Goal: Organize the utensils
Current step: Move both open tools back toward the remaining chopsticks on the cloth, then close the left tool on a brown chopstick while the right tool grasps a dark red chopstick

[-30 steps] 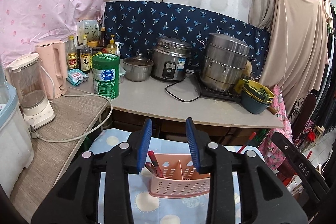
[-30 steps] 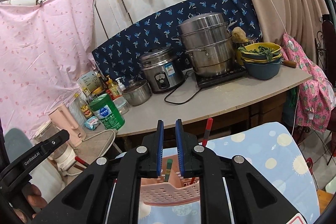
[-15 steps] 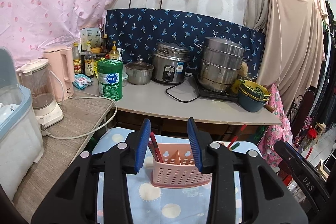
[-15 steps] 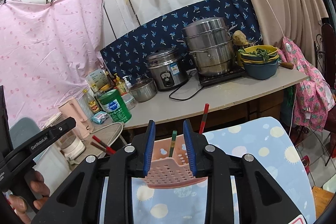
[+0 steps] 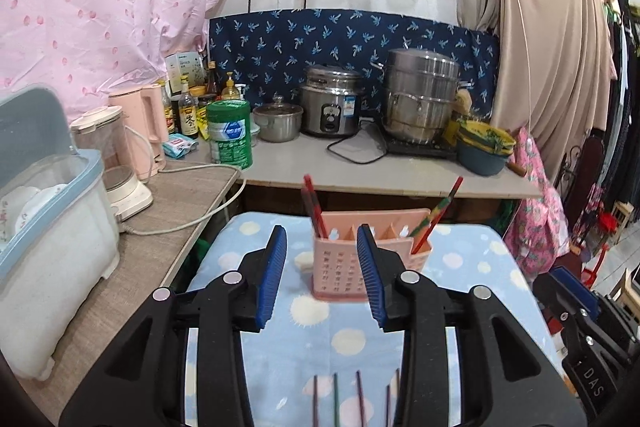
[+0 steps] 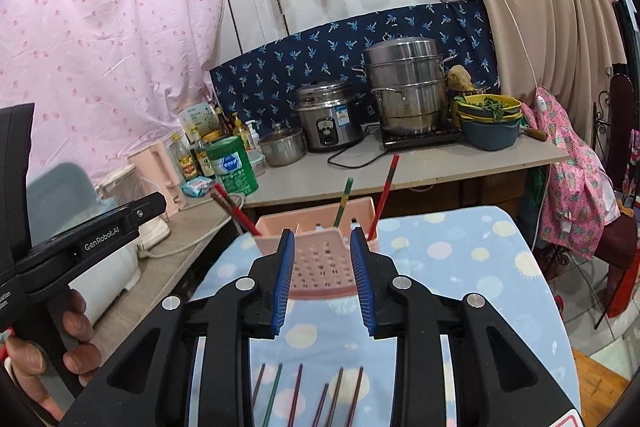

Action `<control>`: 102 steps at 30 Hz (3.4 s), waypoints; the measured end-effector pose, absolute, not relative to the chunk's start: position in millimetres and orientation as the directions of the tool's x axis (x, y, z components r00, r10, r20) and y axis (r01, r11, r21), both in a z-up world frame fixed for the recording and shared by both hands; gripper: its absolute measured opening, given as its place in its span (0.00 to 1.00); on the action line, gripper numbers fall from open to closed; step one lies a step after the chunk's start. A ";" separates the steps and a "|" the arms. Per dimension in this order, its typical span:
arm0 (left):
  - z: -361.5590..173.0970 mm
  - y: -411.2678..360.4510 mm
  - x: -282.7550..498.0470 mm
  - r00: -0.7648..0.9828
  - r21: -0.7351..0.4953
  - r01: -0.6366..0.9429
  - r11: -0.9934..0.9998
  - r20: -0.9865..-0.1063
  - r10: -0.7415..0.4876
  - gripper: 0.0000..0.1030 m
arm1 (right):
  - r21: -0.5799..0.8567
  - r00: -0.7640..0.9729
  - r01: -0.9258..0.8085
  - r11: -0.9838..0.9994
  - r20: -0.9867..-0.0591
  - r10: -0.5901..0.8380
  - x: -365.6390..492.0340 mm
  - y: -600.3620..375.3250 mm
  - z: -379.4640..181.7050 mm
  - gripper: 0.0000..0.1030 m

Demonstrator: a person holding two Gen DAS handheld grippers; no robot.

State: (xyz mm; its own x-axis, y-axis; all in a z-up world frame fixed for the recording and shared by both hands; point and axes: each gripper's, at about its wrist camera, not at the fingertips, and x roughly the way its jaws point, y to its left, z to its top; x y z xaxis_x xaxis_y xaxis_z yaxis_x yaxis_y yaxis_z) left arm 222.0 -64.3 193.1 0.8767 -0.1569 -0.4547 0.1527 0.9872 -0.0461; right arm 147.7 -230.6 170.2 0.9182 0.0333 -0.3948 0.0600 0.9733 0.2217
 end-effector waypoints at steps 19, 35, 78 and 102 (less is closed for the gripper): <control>134.3 -31.6 152.3 0.816 -0.035 0.128 0.991 -0.565 -0.125 0.34 | 0.161 0.858 0.075 0.984 -0.514 0.019 70.1 -190.6 108.5 0.28; 52.8 -28.4 110.7 0.692 -0.042 0.168 0.985 -0.707 -0.148 0.34 | 0.070 0.766 0.100 0.993 -0.642 -0.032 30.2 -179.8 34.0 0.28; -41.9 -36.4 85.1 0.541 0.001 0.204 0.979 -0.833 -0.112 0.47 | 0.079 0.673 0.116 0.990 -0.740 -0.020 22.2 -169.4 -40.0 0.11; -39.6 -35.0 83.2 0.524 -0.023 0.210 0.977 -0.841 -0.132 0.07 | 0.084 0.672 0.120 0.989 -0.740 -0.019 19.0 -170.8 -39.3 0.07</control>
State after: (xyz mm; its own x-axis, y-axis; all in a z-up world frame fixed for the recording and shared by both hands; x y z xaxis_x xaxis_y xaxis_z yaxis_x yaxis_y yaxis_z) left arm 83.2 -35.0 -39.6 0.5239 -0.1325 -0.8414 0.2104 0.9773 -0.0229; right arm 19.0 -170.8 -39.3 0.6723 -0.0191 -0.7400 0.1201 0.9892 0.0835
